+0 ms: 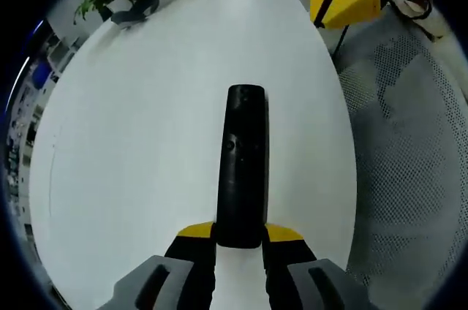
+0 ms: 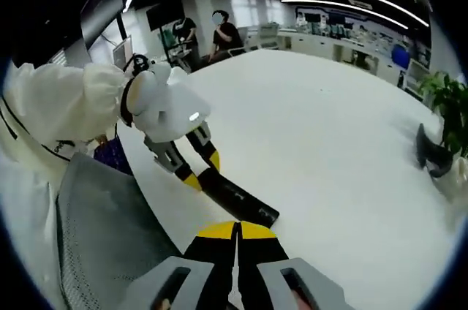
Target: Press the specified remote control buttons in sequence, fully releasing each button before pressing the next.
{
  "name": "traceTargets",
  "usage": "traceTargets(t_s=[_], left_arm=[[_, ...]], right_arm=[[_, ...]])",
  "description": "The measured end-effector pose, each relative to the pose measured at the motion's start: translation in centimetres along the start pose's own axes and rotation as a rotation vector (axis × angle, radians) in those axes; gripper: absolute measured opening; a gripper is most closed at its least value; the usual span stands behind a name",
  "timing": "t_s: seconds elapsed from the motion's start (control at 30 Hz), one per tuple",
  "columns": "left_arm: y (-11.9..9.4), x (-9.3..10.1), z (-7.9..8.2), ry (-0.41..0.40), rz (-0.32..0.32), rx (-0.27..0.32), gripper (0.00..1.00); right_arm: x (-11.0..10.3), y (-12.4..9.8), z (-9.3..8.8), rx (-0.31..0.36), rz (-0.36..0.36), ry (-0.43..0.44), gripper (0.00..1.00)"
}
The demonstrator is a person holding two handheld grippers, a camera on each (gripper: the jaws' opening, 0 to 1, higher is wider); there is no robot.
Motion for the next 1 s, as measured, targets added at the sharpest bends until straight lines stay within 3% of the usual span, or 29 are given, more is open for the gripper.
traceTargets(t_s=[0.17,0.27,0.3,0.53,0.8,1.0], left_arm=[[0.0,0.3,0.0,-0.009,0.007,0.004,0.22],[0.0,0.2,0.0,-0.008,0.000,0.010,0.22],[0.0,0.2,0.0,-0.008,-0.001,0.011,0.22],[0.0,0.2,0.1,-0.013,-0.001,0.002,0.22],[0.1,0.0,0.5,0.001,-0.012,-0.042,0.22],[0.1,-0.1,0.4,0.004,-0.020,-0.038,0.22]], right_arm=[[0.6,1.1,-0.2,-0.056,-0.003,-0.028,0.00],[1.0,1.6,-0.4,-0.127,-0.019,-0.022,0.00],[1.2,2.0,-0.2,-0.110,-0.012,-0.044,0.00],[2.2,3.4,0.0,-0.157,-0.002,-0.051,0.00],[3.6,4.5,0.0,-0.198,-0.009,-0.019,0.00],[4.1,5.1,-0.3,-0.221,-0.001,0.025,0.00]])
Point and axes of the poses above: the point that each gripper's makers call its tool centre point, and the gripper's own axes: y roughly forward along the fingers, x roughly to its right, z roughly out of its top, the point moved 7 cm from there along -y, roughly backward along the fingers, and after that the axes turned 9 degrees about z, right-handed, at the moved point
